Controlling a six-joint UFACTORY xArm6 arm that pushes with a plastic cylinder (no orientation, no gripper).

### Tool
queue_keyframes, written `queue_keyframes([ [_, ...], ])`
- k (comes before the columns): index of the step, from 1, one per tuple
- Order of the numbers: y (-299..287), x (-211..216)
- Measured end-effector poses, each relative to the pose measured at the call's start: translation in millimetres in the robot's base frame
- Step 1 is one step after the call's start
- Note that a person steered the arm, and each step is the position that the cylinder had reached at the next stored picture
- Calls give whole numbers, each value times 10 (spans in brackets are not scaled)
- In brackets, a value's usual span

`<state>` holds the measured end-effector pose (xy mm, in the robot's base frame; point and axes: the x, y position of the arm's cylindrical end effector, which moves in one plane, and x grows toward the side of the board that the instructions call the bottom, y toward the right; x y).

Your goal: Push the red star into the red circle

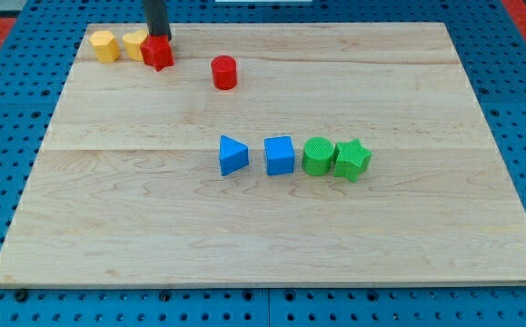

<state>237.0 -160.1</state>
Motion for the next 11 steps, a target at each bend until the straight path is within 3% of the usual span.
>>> queue_keyframes([
  [1,90,303],
  [3,-501,481],
  [4,-495,952],
  [6,55,741],
  [7,783,838],
  [8,794,956],
  [9,665,857],
  [10,1075,668],
  [11,1007,626],
])
